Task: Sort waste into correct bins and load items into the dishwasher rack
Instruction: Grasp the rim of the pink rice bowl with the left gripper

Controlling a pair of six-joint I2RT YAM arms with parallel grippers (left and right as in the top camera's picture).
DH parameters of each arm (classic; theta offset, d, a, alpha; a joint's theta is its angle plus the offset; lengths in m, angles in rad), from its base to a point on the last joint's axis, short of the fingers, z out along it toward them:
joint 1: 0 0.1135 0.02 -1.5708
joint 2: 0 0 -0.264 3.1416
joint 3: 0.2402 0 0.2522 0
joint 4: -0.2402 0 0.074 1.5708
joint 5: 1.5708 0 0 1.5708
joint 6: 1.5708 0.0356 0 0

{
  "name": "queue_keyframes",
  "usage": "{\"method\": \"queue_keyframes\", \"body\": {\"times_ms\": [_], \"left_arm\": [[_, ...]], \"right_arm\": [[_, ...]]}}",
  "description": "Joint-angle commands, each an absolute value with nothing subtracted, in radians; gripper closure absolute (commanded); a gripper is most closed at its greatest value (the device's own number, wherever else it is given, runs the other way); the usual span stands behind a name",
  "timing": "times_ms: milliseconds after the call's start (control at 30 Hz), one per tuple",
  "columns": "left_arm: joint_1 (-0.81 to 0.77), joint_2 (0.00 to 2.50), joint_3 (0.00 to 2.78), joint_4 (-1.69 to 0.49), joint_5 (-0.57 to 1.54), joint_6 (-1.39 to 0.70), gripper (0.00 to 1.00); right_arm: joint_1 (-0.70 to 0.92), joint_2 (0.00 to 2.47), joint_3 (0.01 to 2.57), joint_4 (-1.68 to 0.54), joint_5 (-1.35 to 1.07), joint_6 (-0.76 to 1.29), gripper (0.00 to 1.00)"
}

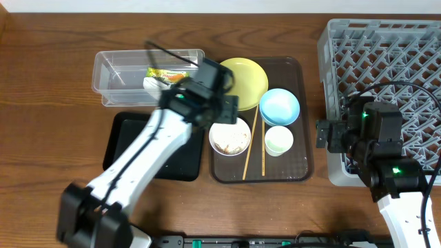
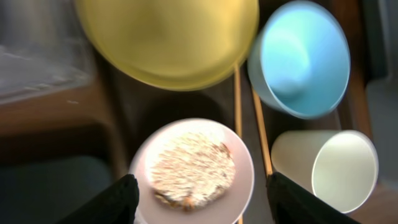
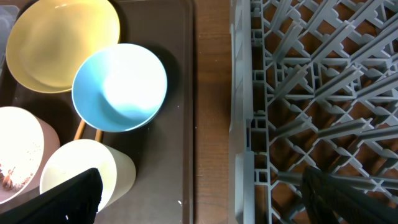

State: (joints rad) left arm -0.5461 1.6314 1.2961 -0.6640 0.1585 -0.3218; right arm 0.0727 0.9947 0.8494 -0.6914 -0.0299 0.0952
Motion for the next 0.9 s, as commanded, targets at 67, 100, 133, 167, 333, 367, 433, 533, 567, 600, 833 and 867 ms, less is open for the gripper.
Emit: {"method": "queue_keyframes", "body": {"times_ms": [67,100,133,167,333,367,433,533,567,600,833,867], "left_arm": [[-0.627,1.748,1.28,-0.65,0.165,-0.335,0.33],[-0.641,1.766,1.28,-0.649,0.165,-0.335,0.34],[-0.656,1.787,1.28,-0.645,0.165,-0.335,0.35],[-0.669,1.8,1.28,-0.643,0.165,-0.335,0.36],[-0.729,1.867,1.28,-0.607,0.165,-0.335,0.41],[-0.735,1.876,1.28,-0.604,0.165,-0.335,0.43],[-0.751,1.894,1.28,-0.6,0.164,-0.335,0.44],[-0.765,1.917,1.28,-0.6,0.164,-0.335,0.5],[-0.768,1.925,1.28,-0.6,0.164,-0.335,0.5],[-0.77,1.937,1.28,-0.6,0.164,-0.335,0.51],[-0.771,1.954,1.28,-0.604,0.164,-0.335,0.7],[-0.771,1.954,1.28,-0.604,0.164,-0.335,0.73]], "right_arm": [[0.08,0.993,0.867,-0.692,-0.035,0.101,0.01],[0.08,0.993,0.867,-0.692,-0.035,0.101,0.01],[0.08,0.993,0.867,-0.692,-0.035,0.101,0.01],[0.08,0.993,0.867,-0.692,-0.035,0.101,0.01],[0.08,0.993,0.867,-0.692,-0.035,0.101,0.01],[0.08,0.993,0.867,-0.692,-0.035,0.101,0.01],[0.08,0.993,0.867,-0.692,-0.035,0.101,0.01],[0.08,0.993,0.867,-0.692,-0.035,0.101,0.01],[0.08,0.993,0.867,-0.692,-0.035,0.101,0.01],[0.08,0.993,0.867,-0.692,-0.035,0.101,0.01],[0.08,0.993,0.867,-0.693,-0.035,0.101,0.01],[0.08,0.993,0.867,-0.693,-0.035,0.101,0.01]]}}
